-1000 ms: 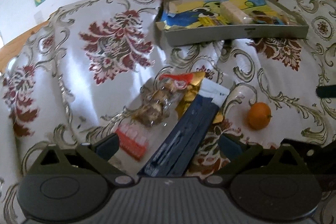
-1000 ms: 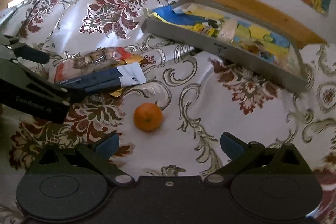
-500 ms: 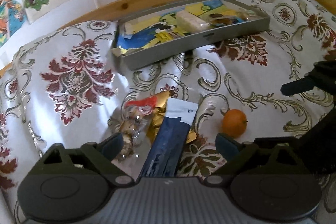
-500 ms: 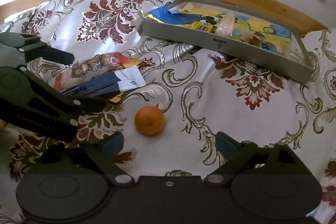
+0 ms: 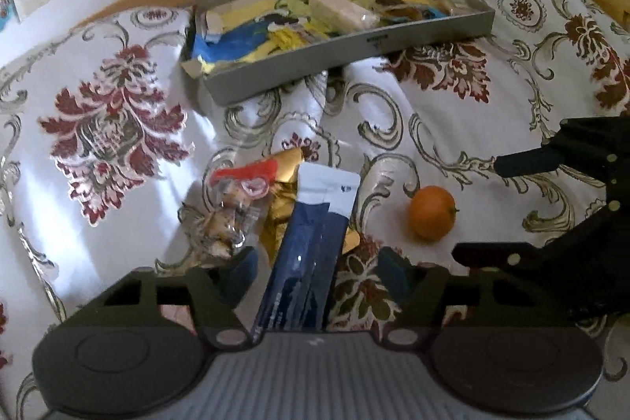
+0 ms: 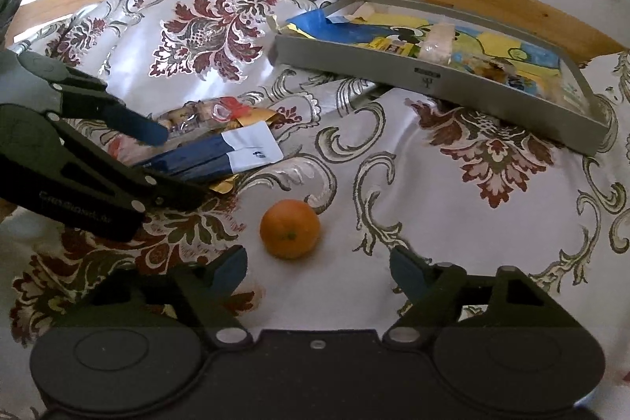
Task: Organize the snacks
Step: 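Move the right tool toward the orange mandarin while the left approaches the navy stick pack, then grasp the orange mandarin with the right tool while the left grasps the navy stick pack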
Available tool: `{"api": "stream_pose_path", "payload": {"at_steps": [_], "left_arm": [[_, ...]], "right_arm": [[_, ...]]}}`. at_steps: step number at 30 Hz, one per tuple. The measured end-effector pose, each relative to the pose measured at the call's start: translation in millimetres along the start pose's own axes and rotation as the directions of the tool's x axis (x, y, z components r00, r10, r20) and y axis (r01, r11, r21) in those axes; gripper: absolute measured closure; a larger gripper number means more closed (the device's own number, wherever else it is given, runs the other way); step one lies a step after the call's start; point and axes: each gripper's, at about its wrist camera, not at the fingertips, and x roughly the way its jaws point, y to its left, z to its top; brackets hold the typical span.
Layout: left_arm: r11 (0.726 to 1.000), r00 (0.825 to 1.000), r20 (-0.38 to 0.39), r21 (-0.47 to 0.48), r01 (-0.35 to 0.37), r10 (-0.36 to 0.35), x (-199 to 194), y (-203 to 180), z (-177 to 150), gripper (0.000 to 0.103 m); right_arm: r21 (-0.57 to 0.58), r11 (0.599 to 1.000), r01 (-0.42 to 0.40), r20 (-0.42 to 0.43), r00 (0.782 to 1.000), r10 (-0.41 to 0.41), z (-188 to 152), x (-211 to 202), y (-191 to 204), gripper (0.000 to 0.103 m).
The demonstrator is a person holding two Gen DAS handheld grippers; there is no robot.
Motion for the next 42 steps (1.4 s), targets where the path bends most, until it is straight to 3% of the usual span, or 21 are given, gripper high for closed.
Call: {"api": "stream_pose_path", "payload": {"at_steps": [4, 11, 14, 21, 26, 31, 35, 42], "left_arm": [[1.0, 1.0, -0.024, -0.019, 0.014, -0.014, 2.4, 4.5, 0.2, 0.048], [0.997, 0.995, -0.097, -0.074, 0.011, -0.018, 7.6, 11.0, -2.4, 0.05], [0.997, 0.993, -0.117, -0.081, 0.007, -0.016, 9.0, 11.2, -4.1, 0.057], [0.994, 0.988, -0.153, -0.111, 0.0, -0.017, 8.2, 8.3, -0.6, 0.06], [0.987, 0.985, -0.17, -0.163, -0.01, -0.018, 10.3, 5.7, 0.6, 0.062], [0.987, 0.983, -0.184, -0.158, -0.031, 0.001, 10.2, 0.5, 1.7, 0.066], [0.975, 0.978, -0.208, -0.219, -0.024, -0.022, 6.3, 1.6, 4.6, 0.066], [0.975, 0.978, -0.206, -0.224, -0.013, -0.034, -8.1, -3.5, 8.0, 0.069]], "right_arm": [[0.004, 1.0, -0.018, -0.004, 1.0, 0.018, 0.8, 5.6, 0.5, 0.031], [-0.015, 0.999, -0.041, 0.019, 0.999, 0.041, 5.1, 9.0, 5.6, 0.049], [-0.021, 0.998, -0.058, 0.02, 0.998, 0.058, 6.7, 12.1, 6.6, 0.049], [-0.034, 0.997, -0.065, 0.005, 0.998, 0.066, 11.7, 19.2, 10.8, 0.051], [-0.03, 0.999, -0.044, -0.012, 0.999, 0.044, 13.5, 22.3, 7.5, 0.063], [-0.008, 0.999, -0.048, -0.014, 0.999, 0.048, 12.2, 21.5, 5.2, 0.064], [-0.001, 0.998, -0.062, -0.018, 0.998, 0.062, 13.8, 18.3, 7.0, 0.064], [-0.058, 0.998, -0.032, 0.032, 0.999, 0.034, 20.6, 2.7, 12.5, 0.064]]}}
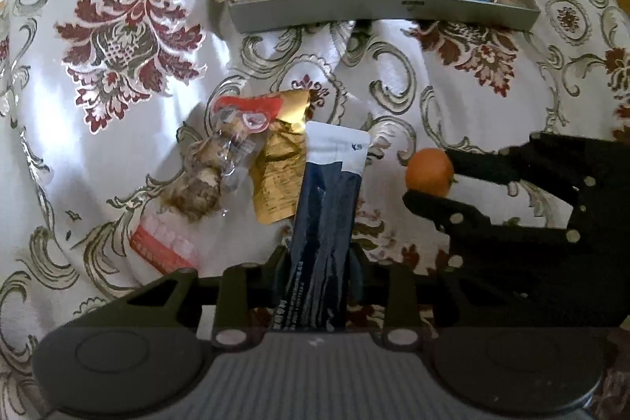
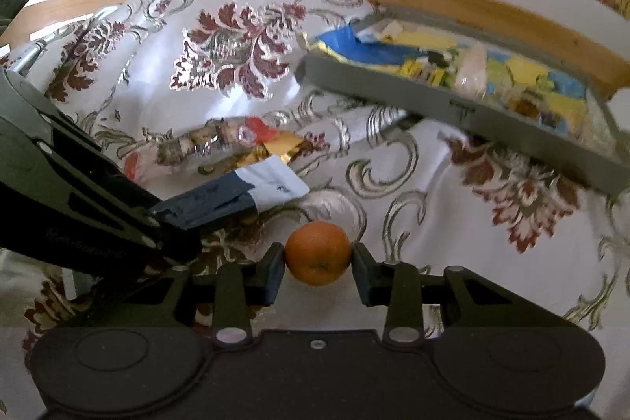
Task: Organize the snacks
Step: 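Grasp the orange mandarin with the right tool while the left grasps the navy stick pack, then carry the mandarin and navy stick pack over the grey tray with both tools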
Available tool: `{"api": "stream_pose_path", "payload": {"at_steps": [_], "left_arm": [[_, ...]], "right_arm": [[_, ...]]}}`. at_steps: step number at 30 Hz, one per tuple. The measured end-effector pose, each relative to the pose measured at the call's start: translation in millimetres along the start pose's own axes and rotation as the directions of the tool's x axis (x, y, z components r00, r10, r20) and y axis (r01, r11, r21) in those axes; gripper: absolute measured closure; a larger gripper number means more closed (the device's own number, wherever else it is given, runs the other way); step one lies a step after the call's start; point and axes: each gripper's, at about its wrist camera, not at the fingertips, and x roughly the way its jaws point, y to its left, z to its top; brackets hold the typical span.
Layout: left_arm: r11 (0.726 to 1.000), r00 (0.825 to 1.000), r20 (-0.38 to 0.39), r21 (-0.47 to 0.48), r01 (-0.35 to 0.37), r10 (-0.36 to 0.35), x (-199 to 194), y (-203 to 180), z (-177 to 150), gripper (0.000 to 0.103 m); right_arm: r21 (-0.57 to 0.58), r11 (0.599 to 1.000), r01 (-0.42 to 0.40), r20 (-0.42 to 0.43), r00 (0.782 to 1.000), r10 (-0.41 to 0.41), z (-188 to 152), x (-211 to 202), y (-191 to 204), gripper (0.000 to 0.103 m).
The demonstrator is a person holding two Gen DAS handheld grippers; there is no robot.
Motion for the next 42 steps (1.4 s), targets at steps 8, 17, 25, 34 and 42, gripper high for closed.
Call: {"api": "stream_pose_path", "payload": {"at_steps": [8, 17, 25, 34, 42], "left_arm": [[1.0, 1.0, 0.01, 0.007, 0.0, 0.0, -15.7, -5.7, 4.0, 0.071], [0.998, 0.991, 0.118, -0.029, 0.058, -0.054, -31.5, -12.3, 22.1, 0.071], [0.995, 0.976, 0.205, -0.045, 0.085, -0.074, -31.9, -19.8, 51.0, 0.071], [0.991, 0.953, 0.298, -0.097, 0.091, -0.058, -23.6, -17.1, 92.6, 0.071], [0.972, 0.92, 0.392, -0.218, 0.081, 0.012, 9.7, -17.4, 165.0, 0.071]], "right_arm": [[0.005, 0.998, 0.063, 0.057, 0.996, -0.063, 9.8, -18.7, -11.2, 0.064], [0.101, 0.99, 0.097, 0.237, 0.964, -0.118, 19.5, -46.7, -29.8, 0.064], [0.122, 0.983, 0.136, 0.31, 0.936, -0.168, 23.9, -55.8, -40.9, 0.064], [0.157, 0.96, 0.234, 0.369, 0.887, -0.276, 33.7, -48.3, -79.0, 0.064], [0.31, 0.899, 0.31, 0.356, 0.839, -0.412, 45.5, -18.5, -147.8, 0.064]]}}
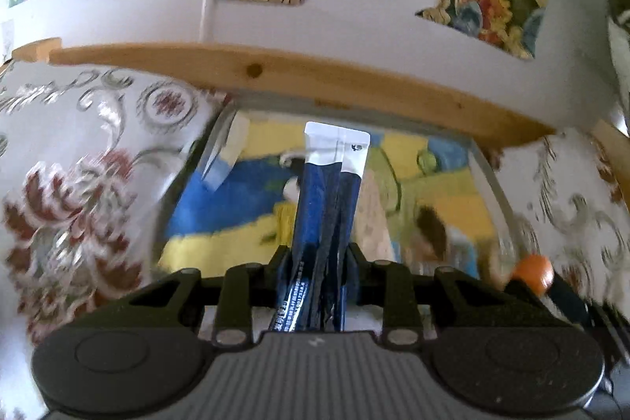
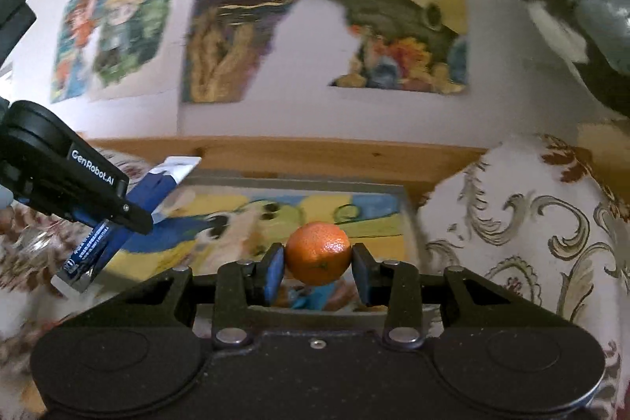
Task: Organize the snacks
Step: 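Carry the mandarin and navy stick pack over the grey tray with both tools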
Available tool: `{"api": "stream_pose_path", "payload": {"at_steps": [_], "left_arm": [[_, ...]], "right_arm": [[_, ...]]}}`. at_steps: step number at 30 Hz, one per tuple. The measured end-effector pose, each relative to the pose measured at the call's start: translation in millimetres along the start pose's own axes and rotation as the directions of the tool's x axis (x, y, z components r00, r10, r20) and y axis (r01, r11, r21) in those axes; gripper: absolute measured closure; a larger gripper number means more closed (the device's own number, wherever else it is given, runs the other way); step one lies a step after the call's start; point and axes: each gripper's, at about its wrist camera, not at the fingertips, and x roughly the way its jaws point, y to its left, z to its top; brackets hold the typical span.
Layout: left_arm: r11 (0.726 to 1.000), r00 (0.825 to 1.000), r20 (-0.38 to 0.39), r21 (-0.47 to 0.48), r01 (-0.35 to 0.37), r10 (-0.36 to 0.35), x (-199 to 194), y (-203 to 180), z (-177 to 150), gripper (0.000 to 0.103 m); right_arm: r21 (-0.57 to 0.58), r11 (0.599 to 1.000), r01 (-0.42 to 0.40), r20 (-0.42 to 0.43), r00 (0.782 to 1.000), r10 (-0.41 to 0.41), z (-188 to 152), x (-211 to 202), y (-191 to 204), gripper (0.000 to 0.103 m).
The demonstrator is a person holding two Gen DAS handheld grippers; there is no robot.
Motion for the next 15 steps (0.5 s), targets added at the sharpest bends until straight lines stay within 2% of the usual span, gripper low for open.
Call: {"api": "stream_pose_path", "payload": {"at_steps": [8, 15], "left_arm": [[1.0, 1.0, 0.016, 0.02, 0.003, -0.003, 46.1, -24.0, 16.5, 0.071], [1.0, 1.0, 0.007, 0.013, 0.021, -0.021, 70.6, -40.4, 29.9, 0.071]], "right_arm": [[0.062, 0.998, 0.016, 0.005, 1.0, -0.016, -1.9, 35.6, -9.6, 0.064], [0.093, 0.995, 0.021, -0.041, 0.999, -0.017, -8.4, 55.2, -11.9, 0.064]]}}
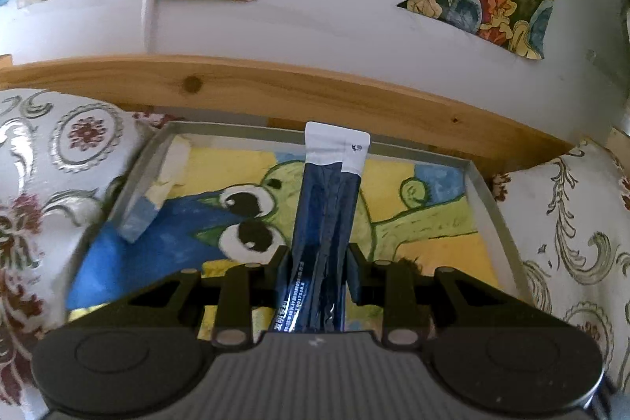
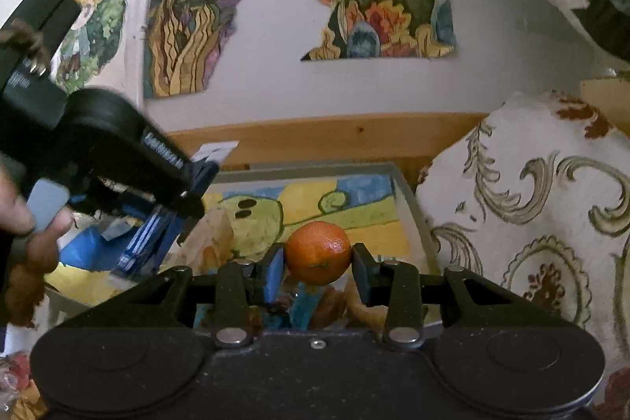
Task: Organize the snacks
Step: 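Carry the mandarin and navy stick pack over the grey tray with both tools, then open both tools to drop the mandarin and stick pack into the tray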
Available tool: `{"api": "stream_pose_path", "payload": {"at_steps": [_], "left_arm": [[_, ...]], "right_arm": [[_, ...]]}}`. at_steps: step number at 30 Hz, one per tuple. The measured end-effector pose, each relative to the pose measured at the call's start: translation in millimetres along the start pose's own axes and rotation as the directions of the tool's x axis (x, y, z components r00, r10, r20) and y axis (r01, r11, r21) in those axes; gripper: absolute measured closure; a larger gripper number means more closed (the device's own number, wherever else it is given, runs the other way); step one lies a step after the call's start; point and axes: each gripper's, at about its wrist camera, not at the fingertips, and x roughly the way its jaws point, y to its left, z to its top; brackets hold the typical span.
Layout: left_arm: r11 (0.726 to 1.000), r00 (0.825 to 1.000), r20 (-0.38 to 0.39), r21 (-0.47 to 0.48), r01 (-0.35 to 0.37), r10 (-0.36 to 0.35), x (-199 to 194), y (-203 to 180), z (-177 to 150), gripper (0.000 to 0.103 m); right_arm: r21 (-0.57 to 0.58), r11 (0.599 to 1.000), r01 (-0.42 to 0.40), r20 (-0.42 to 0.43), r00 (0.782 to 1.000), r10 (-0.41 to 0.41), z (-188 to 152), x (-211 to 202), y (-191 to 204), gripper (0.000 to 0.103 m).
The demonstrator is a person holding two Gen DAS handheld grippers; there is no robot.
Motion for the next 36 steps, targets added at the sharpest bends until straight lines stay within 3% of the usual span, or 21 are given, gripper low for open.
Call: {"api": "stream_pose_path", "payload": {"at_steps": [8, 18, 30, 36], "left_arm": [[0.999, 0.998, -0.057, 0.049, 0.005, -0.002, 18.0, -27.3, 6.0, 0.07], [0.998, 0.997, -0.075, 0.06, 0.01, -0.006, 16.1, -35.7, 3.8, 0.067], [1.0, 0.999, -0.033, 0.006, 0.031, -0.031, 3.1, -29.1, 3.2, 0.028], [1.0, 1.0, -0.002, -0.005, 0.02, -0.02, -13.6, -27.3, 4.1, 0.011]], "right_arm": [[0.028, 1.0, 0.009, -0.038, 0.999, -0.008, -3.1, 7.5, -5.2, 0.064], [0.031, 0.999, 0.009, -0.047, 0.999, -0.008, -1.8, 7.5, -5.5, 0.063], [0.033, 0.999, 0.029, -0.054, 0.998, -0.027, -1.4, 8.3, -7.8, 0.057], [0.038, 0.999, 0.033, -0.048, 0.998, -0.031, 5.6, -0.1, -8.8, 0.045]]}}
